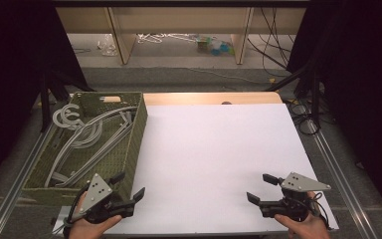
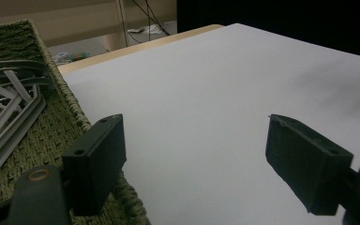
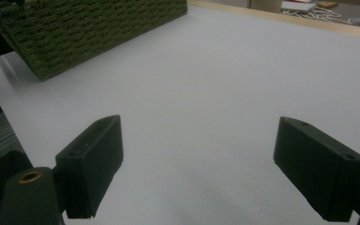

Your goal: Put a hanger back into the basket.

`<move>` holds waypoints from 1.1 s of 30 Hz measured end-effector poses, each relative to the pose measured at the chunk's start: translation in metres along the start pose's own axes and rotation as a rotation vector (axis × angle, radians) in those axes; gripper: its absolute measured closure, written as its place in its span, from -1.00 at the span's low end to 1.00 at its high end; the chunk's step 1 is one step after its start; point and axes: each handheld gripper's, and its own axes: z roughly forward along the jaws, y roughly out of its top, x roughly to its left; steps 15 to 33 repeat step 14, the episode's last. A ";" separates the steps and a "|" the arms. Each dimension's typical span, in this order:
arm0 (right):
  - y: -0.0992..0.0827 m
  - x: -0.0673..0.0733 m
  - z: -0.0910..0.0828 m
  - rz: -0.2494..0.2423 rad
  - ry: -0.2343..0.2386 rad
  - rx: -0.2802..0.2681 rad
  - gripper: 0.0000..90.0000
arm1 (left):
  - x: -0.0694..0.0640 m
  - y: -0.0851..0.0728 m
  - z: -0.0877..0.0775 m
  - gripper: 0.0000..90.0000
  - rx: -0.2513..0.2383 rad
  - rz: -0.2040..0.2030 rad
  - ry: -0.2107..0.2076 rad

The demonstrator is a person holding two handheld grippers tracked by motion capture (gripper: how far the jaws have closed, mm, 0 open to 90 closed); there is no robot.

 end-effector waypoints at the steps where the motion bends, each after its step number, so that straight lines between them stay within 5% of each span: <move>1: 0.000 0.000 0.000 -0.002 -0.003 0.000 -0.63 | 0.000 0.000 0.001 -0.57 -0.008 -0.005 -0.008; 33: -0.001 -0.003 0.000 -0.002 -0.003 -0.009 -0.63 | -0.004 0.000 0.001 -0.58 -0.005 -0.013 -0.025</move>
